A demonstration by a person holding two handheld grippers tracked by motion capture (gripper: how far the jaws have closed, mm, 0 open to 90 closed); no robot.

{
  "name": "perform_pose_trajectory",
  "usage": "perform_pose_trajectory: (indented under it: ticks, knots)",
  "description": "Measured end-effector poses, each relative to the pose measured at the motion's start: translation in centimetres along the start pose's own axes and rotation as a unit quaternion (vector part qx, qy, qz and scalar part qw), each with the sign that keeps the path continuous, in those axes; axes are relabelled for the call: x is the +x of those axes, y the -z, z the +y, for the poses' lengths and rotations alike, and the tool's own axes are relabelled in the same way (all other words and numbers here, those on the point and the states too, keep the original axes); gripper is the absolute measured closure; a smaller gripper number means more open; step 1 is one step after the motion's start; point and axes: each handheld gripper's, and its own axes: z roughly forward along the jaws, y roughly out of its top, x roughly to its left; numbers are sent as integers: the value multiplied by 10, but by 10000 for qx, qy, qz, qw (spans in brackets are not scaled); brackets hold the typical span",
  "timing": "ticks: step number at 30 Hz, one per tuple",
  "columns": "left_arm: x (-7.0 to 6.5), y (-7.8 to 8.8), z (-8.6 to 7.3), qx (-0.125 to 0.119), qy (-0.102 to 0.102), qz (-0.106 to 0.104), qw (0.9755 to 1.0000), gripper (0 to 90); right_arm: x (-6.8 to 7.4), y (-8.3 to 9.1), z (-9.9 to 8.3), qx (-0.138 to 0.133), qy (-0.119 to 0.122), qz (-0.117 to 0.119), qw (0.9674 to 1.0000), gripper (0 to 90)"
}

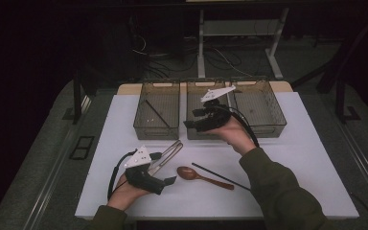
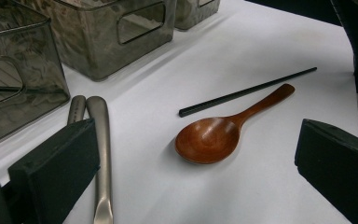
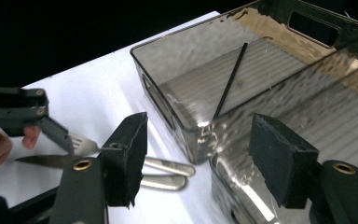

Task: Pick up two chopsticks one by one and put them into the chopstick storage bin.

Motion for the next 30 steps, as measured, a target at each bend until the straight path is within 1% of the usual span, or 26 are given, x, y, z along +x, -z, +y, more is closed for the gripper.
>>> perform_pose_trajectory:
  ticks: [1,2,4,6,8,12,13,15,18,20,25,27,30]
  knots:
    - [0,0,0,14,-2,-1,10000,0,-1,7,-5,-49,-39,-8,10000,364]
    - [0,0,0,6,-1,9,10000,0,-1,7,-5,-49,-39,-8,10000,364]
    - [0,0,0,7,-6,21,10000,0,-2,14,-11,-81,-94,10,9999,365]
    - [0,0,0,-21,1,41,10000,0,-4,20,-17,-93,-78,18,9999,367]
    - [0,0,-1,15,-47,63,10000,0,-5,26,-24,-94,-96,18,9999,367]
    - [0,0,-1,13,-72,55,10000,0,-6,38,-36,-79,-62,11,9999,367]
    - [0,0,-1,39,-115,55,9999,0,-6,41,-40,-81,-61,6,9999,367]
    - [-1,-1,-2,73,-141,69,9999,0,-6,47,-47,-82,-101,-23,9999,369]
    - [-1,-2,-2,93,-153,40,9998,0,-7,54,-58,-61,-129,-39,9999,372]
    - [-1,-1,-2,96,-153,28,9998,0,-7,58,-66,-9,-108,-92,9999,373]
    - [-1,0,-3,128,-137,48,9998,0,-7,68,-85,37,-217,-74,9997,376]
    - [-1,0,-2,130,-145,51,9998,0,-7,72,-91,32,-212,-146,9997,384]
    - [-1,1,-2,104,-127,56,9999,0,-6,78,-98,49,-249,-157,9996,388]
